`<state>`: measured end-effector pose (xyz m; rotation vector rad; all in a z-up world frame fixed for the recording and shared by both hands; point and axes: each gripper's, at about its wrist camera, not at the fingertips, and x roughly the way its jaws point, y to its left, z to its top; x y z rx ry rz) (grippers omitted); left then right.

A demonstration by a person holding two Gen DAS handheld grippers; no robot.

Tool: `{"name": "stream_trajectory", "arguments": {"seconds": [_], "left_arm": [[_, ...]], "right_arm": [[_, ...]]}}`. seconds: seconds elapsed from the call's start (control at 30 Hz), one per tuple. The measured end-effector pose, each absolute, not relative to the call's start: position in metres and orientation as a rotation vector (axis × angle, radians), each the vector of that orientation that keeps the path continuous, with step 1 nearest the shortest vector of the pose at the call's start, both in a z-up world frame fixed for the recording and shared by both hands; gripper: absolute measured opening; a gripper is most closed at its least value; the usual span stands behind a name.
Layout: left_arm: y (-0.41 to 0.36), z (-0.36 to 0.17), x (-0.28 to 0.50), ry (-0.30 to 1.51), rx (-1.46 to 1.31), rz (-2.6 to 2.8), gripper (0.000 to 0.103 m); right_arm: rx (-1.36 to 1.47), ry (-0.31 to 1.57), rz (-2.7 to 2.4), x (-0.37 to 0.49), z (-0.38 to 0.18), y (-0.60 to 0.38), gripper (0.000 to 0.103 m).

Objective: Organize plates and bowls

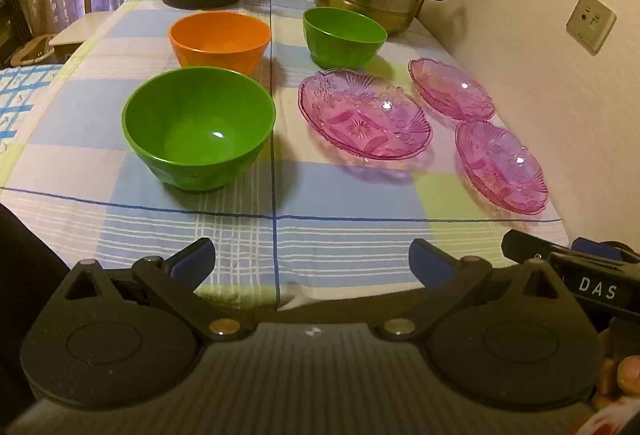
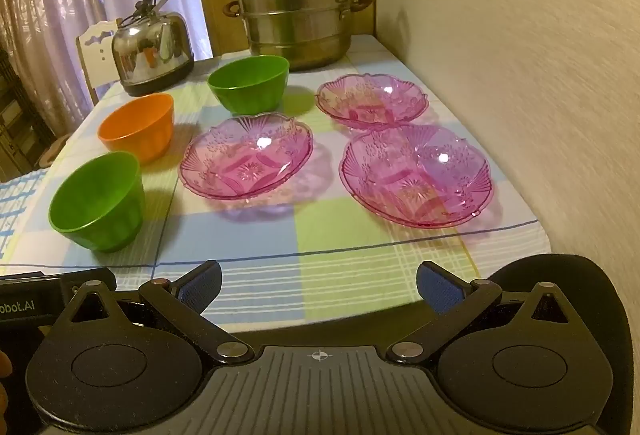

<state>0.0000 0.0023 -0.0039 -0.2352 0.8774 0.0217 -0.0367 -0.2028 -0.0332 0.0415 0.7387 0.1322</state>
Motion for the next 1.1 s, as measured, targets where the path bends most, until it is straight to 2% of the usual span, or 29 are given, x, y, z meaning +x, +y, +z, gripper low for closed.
{"name": "stream_trajectory", "arguments": {"seconds": [1.1], "left_arm": [[0.0031,-0.0061,0.0018,0.876,-0.244,0.013,0.102]], "right_arm": [[0.046,0.741,0.132,-0.0336,-0.0327,-0.2081,0.103]]}}
